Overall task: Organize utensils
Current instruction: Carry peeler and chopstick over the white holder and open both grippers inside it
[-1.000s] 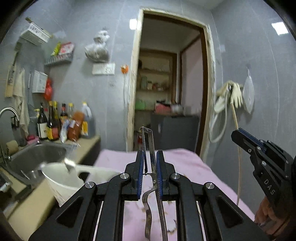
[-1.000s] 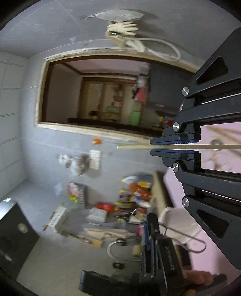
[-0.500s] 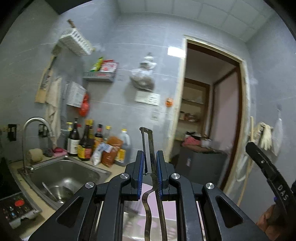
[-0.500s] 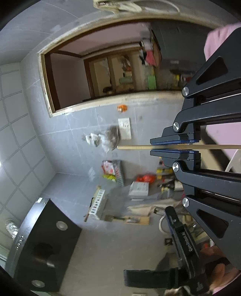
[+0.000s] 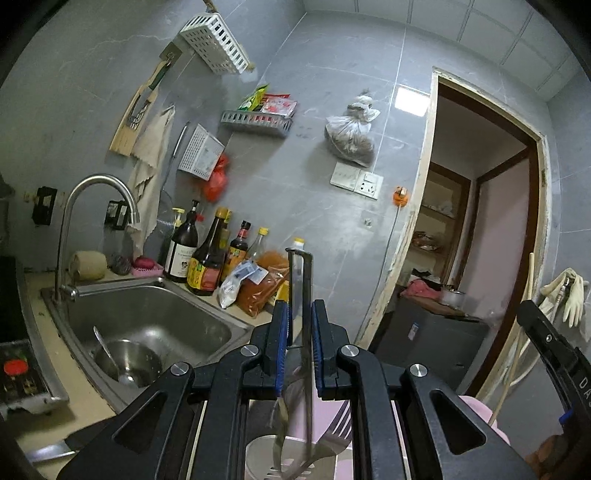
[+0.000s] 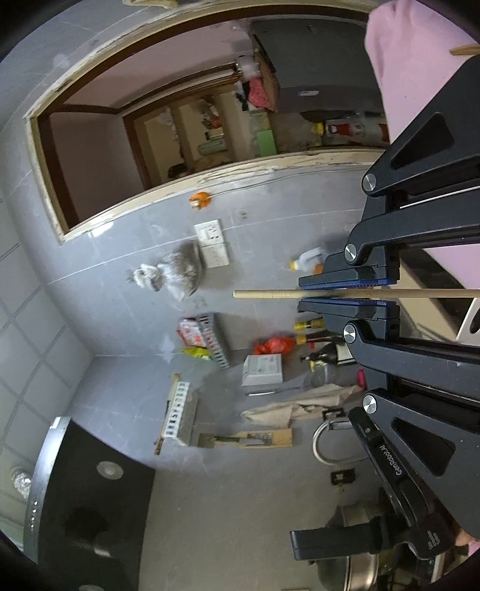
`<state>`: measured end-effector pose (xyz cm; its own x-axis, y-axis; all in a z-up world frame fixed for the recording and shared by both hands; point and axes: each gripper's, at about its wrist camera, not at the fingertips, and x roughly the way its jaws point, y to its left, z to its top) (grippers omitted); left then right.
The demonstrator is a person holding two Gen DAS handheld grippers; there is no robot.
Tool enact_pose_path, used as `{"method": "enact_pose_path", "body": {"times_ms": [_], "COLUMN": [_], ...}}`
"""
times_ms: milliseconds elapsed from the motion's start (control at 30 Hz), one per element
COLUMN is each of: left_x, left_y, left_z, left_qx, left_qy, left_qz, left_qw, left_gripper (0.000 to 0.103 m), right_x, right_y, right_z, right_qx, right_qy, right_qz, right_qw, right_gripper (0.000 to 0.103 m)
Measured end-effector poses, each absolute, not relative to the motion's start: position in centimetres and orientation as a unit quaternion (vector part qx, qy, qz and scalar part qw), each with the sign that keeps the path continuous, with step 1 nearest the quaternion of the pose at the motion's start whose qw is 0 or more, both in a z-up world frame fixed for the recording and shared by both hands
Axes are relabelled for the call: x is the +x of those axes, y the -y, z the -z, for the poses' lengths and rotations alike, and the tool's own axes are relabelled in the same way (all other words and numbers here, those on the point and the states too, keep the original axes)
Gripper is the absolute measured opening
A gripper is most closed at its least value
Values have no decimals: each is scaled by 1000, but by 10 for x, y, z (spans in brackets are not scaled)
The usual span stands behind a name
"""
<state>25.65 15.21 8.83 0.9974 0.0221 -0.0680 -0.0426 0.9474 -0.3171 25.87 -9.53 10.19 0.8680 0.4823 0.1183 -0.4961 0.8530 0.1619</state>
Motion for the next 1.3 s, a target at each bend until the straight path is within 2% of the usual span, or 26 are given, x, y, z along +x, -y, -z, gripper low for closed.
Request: {"method": "enact_pose_path", "body": {"times_ms": [333, 800, 900, 1033, 1133, 1200, 1267, 1300], "left_x": [263, 254, 248, 241, 235, 231, 226, 223], "left_y": [-143, -126, -121, -116, -109, -100, -89, -83], "left_z": [-72, -61, -66, -76, -85, -92, -97, -100], "left_qx": [-141, -134, -133, -133, -135, -127, -114, -107], "left_qy": [-52, -123, -122, -114, -108, -102, -92, -87], "left_qz": [-5, 42, 49, 59, 73, 76, 81, 85], "left_qw": [989, 982, 982, 983, 982, 984, 986, 987], "left_gripper": [9, 10, 15, 25, 30, 35, 41, 43], "right_x": [264, 263, 259, 252, 245, 240, 235, 231], "right_y": [88, 91, 96, 108, 123, 133, 145, 154], "right_z": [-79, -62, -62, -69, -78, -84, -89, -91], "right_qx": [68, 35, 35, 38, 35, 31, 27, 26], "right_qy": [13, -57, -58, -50, -37, -30, -21, -14], "right_qz": [-255, -270, -271, -267, -256, -249, -239, -232], "right_qw": [964, 961, 960, 962, 965, 968, 971, 972], "right_gripper": [3, 6, 8, 24, 25, 30, 45, 49]}}
